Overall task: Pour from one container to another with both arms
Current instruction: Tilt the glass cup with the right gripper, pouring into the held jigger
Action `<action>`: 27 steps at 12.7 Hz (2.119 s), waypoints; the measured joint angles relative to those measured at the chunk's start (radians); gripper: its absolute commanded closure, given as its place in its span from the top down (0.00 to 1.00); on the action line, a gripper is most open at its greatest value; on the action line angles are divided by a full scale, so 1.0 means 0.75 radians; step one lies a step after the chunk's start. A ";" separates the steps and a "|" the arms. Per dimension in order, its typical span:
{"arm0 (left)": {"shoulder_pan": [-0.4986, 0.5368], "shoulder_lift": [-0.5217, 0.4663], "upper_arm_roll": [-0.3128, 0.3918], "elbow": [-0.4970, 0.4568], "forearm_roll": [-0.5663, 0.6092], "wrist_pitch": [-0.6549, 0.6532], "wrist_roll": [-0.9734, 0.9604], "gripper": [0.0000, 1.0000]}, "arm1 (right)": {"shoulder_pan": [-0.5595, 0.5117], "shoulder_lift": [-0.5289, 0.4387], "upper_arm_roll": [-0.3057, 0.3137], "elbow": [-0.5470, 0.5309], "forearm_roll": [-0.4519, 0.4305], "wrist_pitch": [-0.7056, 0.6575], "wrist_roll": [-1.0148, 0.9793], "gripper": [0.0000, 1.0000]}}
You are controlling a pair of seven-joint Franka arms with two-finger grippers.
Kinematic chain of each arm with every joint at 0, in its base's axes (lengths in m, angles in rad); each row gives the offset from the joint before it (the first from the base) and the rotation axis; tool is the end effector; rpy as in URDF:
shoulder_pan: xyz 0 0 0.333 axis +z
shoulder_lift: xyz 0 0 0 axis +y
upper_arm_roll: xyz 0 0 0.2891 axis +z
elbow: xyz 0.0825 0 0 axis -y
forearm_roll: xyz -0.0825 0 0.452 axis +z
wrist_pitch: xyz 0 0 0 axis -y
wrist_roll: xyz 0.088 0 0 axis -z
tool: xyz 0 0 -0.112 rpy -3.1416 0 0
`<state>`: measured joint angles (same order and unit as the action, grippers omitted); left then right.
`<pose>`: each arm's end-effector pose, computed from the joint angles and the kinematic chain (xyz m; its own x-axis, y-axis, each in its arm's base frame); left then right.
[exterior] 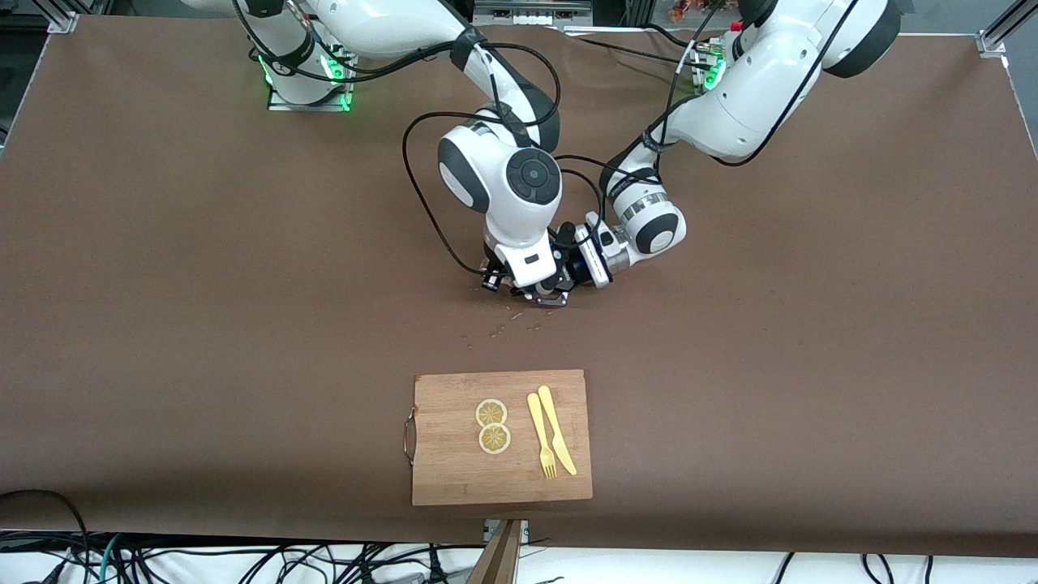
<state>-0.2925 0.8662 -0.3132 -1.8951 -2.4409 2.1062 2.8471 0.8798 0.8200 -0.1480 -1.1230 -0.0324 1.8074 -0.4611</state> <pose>0.4824 -0.3956 -0.0076 0.2340 0.0308 0.9717 -0.8743 -0.4306 0.2242 0.5706 0.5482 0.2646 0.3232 0.9295 -0.1777 0.9463 -0.3165 0.0656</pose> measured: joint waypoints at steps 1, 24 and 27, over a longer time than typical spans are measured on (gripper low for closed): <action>-0.001 -0.001 0.000 0.000 0.000 0.001 0.000 0.00 | 0.006 0.000 0.000 0.000 -0.006 -0.001 0.001 0.15; -0.005 -0.007 0.001 -0.003 -0.015 0.012 0.000 0.00 | 0.055 0.000 -0.031 0.047 -0.216 -0.002 0.004 0.15; -0.020 -0.008 0.001 -0.003 -0.040 0.012 0.000 0.00 | 0.068 0.000 -0.031 0.050 -0.247 -0.002 0.004 0.15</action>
<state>-0.3074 0.8606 -0.3125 -1.8976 -2.4710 2.1154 2.8471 0.9310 0.8201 -0.1711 -1.0858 -0.2178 1.8061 -0.4582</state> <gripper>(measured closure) 0.912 0.511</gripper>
